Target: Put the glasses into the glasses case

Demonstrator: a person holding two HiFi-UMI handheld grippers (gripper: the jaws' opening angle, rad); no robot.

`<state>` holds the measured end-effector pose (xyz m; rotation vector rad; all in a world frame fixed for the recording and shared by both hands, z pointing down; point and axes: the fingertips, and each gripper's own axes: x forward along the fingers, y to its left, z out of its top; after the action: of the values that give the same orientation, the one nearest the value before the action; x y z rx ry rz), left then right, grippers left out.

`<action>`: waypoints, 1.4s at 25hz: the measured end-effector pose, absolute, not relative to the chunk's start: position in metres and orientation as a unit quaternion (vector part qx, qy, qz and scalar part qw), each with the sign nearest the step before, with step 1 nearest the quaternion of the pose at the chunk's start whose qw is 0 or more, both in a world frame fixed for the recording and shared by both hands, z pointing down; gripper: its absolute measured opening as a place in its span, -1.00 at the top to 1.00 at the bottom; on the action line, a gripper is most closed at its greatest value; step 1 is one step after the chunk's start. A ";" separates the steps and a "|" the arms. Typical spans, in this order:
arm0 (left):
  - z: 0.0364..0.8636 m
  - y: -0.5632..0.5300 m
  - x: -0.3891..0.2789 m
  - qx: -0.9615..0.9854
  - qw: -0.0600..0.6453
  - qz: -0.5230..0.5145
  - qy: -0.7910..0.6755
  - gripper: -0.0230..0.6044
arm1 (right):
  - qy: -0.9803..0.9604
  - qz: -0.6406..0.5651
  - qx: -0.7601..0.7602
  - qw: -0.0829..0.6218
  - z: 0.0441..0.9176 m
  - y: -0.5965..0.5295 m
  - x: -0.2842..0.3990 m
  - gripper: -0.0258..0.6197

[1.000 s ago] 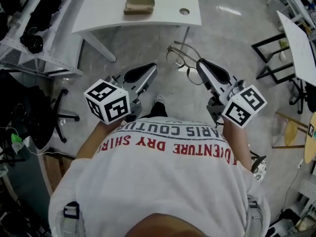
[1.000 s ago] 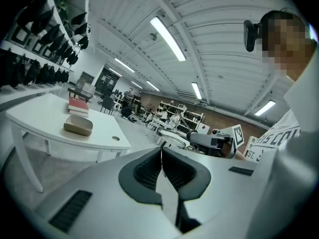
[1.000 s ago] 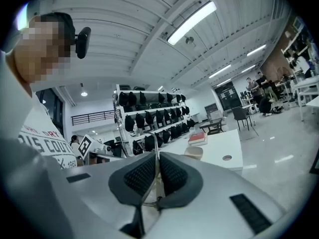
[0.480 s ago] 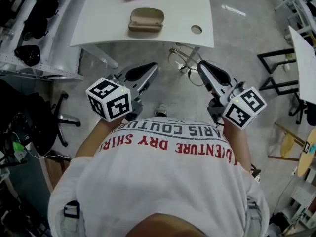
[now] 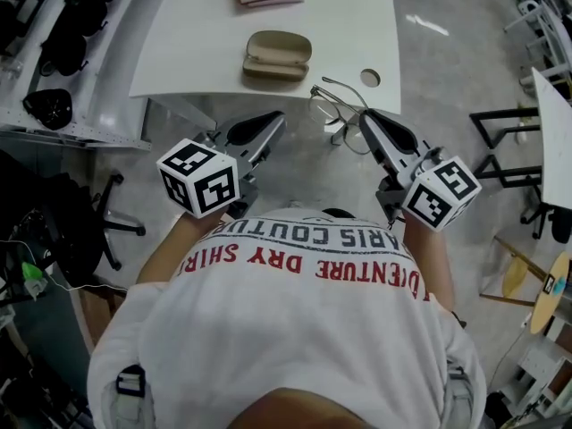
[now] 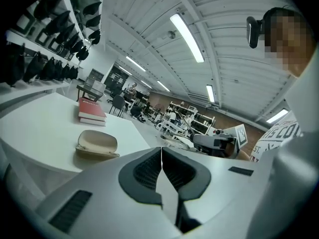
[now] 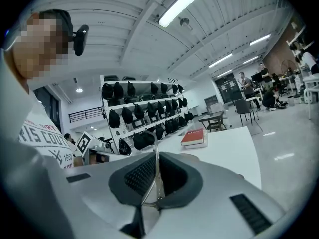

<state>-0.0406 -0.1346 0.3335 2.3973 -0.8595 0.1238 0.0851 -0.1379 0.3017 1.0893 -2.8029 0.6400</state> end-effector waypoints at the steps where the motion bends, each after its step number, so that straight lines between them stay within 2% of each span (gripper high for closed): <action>1: 0.335 -0.137 -0.041 0.899 0.292 0.045 -0.324 0.83 | -0.911 0.207 0.354 0.035 0.303 -0.141 0.085 0.81; 14: 0.348 -0.160 -0.054 0.882 0.300 0.039 -0.362 0.83 | -0.923 0.198 0.323 0.061 0.319 -0.188 0.071 0.81; 35: 0.375 -0.261 -0.096 0.826 0.335 0.034 -0.452 0.83 | -0.937 0.238 0.224 0.120 0.374 -0.317 0.016 0.81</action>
<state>-0.0956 -0.2611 0.3752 2.1548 -1.1805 0.0882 0.0165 -0.3172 0.3738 0.6555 -2.7386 0.6939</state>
